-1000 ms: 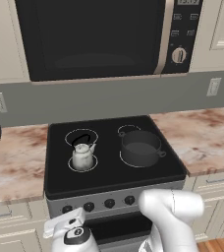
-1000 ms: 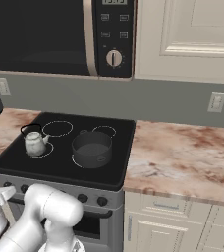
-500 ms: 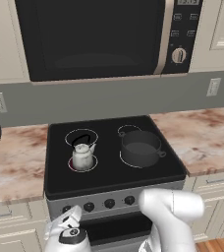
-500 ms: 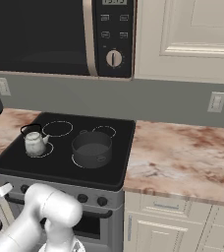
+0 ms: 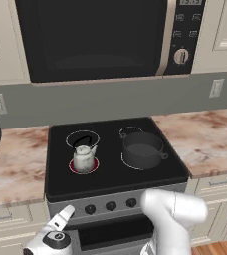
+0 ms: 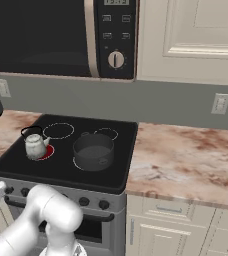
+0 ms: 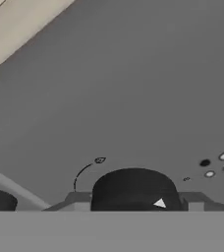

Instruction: Pick the kettle from the counter and place it on a stove burner. Then turn the burner on.

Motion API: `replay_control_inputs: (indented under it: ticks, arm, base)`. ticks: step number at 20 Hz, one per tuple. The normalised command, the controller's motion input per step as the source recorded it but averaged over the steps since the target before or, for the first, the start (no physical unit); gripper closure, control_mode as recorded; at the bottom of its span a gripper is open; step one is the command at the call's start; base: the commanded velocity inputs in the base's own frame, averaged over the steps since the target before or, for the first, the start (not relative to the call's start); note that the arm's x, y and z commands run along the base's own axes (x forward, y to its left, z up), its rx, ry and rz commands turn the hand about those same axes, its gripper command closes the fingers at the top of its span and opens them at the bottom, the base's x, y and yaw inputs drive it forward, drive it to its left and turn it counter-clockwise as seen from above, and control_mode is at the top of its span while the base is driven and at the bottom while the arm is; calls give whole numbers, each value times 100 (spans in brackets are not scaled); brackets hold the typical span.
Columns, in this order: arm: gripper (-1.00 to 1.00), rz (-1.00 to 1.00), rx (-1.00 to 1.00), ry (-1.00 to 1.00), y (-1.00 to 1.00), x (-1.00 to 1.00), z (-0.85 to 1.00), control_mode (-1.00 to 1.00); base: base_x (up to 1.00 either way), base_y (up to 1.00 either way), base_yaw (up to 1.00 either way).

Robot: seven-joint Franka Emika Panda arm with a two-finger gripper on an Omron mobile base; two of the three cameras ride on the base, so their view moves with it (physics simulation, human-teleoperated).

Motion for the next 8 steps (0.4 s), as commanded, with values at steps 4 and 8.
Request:
replay_control_inputs:
  ticks: [4, 8]
  arm:
    - [100, 29, -20, 30, 1, 0, -64, -100]
    - [100, 29, -19, 28, 0, 0, -62, -100]
  base:
    - [0, 0, 0]
    - [0, 0, 0]
